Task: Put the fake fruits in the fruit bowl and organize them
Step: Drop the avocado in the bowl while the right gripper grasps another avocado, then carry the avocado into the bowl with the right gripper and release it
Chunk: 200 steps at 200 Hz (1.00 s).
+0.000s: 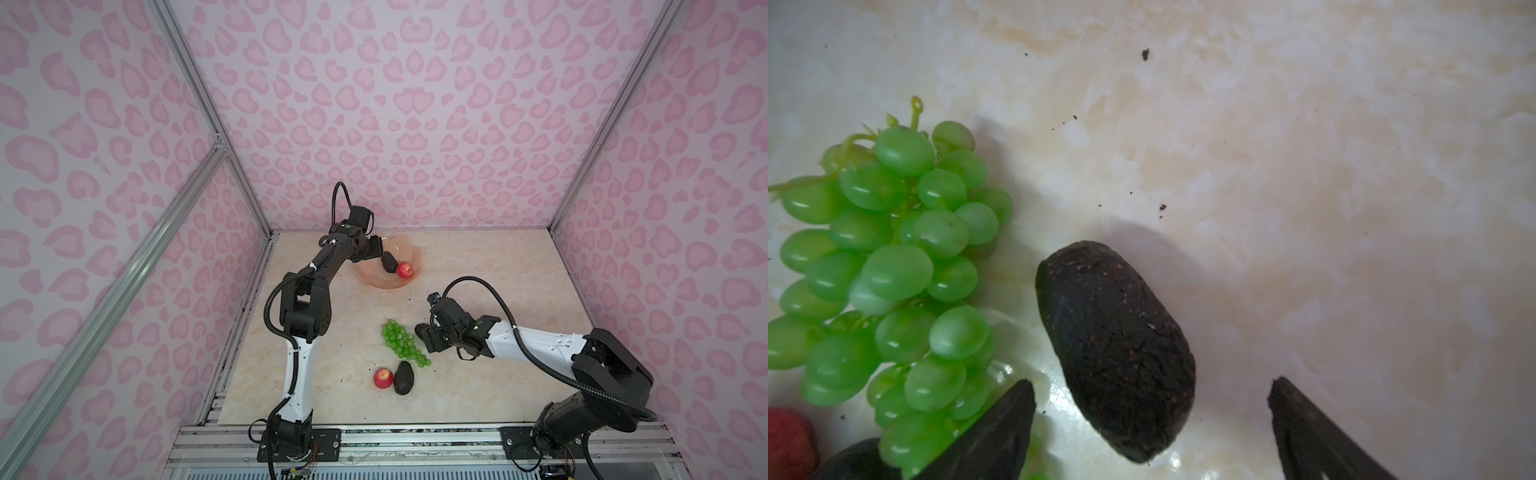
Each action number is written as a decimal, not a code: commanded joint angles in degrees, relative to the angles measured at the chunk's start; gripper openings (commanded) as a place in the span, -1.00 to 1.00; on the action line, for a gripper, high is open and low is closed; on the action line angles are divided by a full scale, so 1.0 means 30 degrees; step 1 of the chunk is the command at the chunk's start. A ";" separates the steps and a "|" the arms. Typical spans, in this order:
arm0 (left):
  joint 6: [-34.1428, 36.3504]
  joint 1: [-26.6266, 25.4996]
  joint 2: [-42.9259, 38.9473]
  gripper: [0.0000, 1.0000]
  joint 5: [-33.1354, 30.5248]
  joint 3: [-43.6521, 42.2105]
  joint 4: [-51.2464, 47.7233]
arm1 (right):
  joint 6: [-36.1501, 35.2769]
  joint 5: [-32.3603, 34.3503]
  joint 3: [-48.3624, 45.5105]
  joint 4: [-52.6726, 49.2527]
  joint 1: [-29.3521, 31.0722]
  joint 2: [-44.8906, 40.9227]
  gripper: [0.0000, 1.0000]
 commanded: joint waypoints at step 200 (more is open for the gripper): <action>-0.2947 0.0767 -3.2854 0.73 -0.2624 -2.6390 0.7047 | -0.1338 0.0312 0.5963 -0.2676 0.0058 0.1624 -0.46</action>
